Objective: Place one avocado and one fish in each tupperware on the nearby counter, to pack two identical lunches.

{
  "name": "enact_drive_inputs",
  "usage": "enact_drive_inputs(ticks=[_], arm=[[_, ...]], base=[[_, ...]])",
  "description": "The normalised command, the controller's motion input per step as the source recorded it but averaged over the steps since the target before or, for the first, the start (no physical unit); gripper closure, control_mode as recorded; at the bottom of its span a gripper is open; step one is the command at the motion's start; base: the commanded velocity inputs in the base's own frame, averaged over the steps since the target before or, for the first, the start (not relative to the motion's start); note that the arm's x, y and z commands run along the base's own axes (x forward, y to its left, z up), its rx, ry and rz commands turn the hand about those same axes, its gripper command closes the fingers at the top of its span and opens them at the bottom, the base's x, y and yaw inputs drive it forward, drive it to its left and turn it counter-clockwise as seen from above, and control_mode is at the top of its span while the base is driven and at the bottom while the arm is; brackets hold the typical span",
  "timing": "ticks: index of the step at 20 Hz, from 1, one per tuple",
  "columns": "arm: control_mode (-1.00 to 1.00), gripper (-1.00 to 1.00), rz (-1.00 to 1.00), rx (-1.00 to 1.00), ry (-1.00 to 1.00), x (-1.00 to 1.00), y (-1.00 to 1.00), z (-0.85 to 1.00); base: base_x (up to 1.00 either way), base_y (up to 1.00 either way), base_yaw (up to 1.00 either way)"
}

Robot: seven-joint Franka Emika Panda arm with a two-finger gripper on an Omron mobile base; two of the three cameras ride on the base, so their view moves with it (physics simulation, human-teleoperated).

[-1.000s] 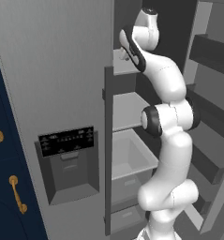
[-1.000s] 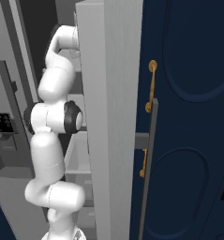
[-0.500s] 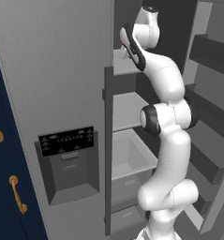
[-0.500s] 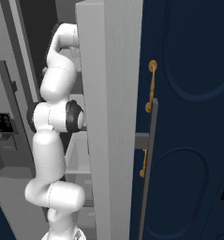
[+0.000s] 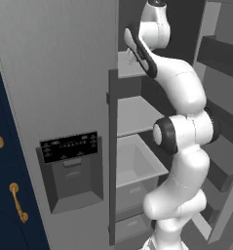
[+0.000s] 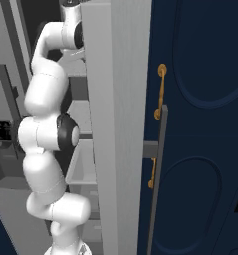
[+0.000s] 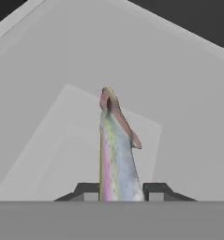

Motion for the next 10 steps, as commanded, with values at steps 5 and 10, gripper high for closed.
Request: enact_drive_inputs(ticks=[5,10], arm=[[-1.0,1.0,0.0,-0.11,-0.49,-0.85,0.0,-0.72],[-1.0,1.0,0.0,0.04,-0.02,-1.0,-0.04,0.27]], base=[[0.0,0.0,0.0],[0.0,0.0,0.0]])
